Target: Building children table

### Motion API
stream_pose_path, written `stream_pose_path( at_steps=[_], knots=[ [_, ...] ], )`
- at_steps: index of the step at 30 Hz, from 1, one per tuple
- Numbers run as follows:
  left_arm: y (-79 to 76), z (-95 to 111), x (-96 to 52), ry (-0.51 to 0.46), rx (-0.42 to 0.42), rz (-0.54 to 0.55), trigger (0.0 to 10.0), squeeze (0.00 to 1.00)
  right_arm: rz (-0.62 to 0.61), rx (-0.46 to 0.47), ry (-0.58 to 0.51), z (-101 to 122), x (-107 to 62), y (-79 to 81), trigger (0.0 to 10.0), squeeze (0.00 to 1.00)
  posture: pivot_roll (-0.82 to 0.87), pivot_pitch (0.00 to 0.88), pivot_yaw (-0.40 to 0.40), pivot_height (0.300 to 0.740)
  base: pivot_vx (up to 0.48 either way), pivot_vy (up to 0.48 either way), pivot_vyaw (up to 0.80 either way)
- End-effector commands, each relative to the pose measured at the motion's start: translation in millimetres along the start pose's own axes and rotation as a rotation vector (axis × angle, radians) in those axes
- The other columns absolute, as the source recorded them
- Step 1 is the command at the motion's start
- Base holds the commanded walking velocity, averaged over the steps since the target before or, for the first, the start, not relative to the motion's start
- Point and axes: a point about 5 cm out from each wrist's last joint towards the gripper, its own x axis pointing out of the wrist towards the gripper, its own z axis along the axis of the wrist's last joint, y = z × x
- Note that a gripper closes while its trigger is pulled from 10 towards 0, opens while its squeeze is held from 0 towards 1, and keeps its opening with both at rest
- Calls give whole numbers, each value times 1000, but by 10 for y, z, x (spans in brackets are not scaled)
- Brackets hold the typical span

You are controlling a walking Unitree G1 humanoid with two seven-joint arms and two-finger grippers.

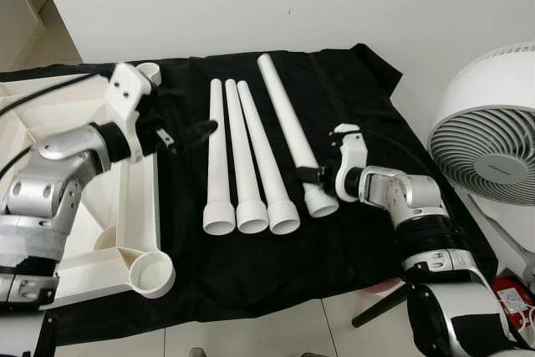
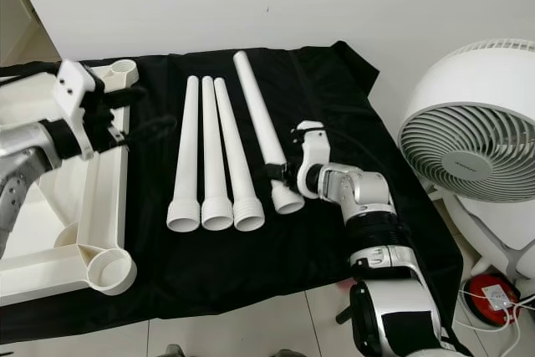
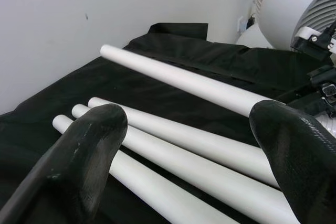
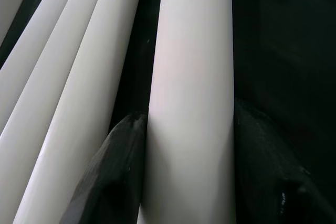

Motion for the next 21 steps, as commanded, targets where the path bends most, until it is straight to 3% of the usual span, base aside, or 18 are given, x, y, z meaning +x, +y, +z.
stream_pose_path(
  at_steps=[1,3,8,11,21],
  knots=[
    [4,3,14,-8,-33,-18,10000,0,-8,8,-43,80,-20,-27,10000,0,-69,47,33,740,0,0,0],
    [-2,71,74,-55,-85,-41,10000,0,-3,-14,-137,231,-67,-48,10000,0,-72,47,36,740,0,0,0],
    [-3,129,139,-88,-131,-54,10000,0,21,-55,-240,362,-105,-17,10000,0,-72,47,36,740,0,0,0],
    [-12,140,267,-73,-184,-61,10000,0,30,-153,-405,478,-125,101,10000,0,-76,36,41,740,0,0,0],
    [-144,200,415,-95,-273,-127,10000,0,60,-279,-654,592,-208,350,10000,0,-74,22,40,740,0,0,0]
  ],
)
